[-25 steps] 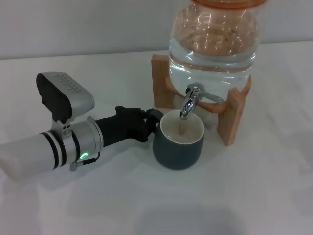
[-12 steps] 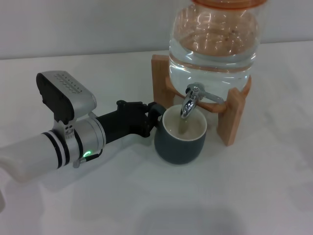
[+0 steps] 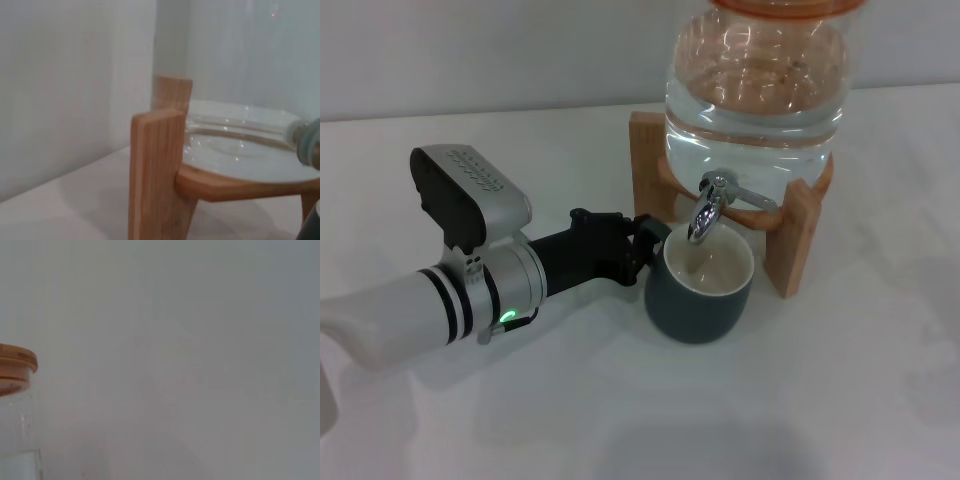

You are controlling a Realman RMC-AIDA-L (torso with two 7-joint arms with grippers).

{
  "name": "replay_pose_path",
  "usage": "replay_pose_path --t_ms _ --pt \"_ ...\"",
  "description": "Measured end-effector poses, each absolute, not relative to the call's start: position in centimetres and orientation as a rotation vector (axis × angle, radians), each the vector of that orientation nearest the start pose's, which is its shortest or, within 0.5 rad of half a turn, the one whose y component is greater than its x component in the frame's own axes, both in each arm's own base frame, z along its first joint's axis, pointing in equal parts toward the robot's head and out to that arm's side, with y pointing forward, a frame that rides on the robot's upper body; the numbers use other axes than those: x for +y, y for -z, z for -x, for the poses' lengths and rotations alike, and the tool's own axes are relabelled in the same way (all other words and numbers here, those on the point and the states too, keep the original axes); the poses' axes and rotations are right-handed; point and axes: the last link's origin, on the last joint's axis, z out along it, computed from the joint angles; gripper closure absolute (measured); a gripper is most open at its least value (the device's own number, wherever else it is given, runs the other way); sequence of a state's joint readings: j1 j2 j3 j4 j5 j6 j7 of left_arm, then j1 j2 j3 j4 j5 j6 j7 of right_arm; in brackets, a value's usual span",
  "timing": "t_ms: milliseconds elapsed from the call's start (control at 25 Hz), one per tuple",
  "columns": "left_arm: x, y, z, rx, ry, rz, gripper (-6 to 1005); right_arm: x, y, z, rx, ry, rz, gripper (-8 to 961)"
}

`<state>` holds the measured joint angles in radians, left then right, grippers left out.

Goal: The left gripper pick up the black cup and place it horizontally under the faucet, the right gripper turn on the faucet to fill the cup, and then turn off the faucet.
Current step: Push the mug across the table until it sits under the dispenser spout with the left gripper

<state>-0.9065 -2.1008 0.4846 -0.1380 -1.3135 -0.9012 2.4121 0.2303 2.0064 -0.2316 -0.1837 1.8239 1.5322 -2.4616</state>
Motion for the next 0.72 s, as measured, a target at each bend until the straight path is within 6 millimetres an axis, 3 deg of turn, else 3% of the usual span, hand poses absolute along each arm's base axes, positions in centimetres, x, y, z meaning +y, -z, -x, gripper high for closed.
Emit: replay_pose_path --t_ms 720 --pt "36.59 13.66 21.22 -0.547 0.522 2.580 864 24.72 -7.96 -38.93 0.577 -0.917 1.517 84"
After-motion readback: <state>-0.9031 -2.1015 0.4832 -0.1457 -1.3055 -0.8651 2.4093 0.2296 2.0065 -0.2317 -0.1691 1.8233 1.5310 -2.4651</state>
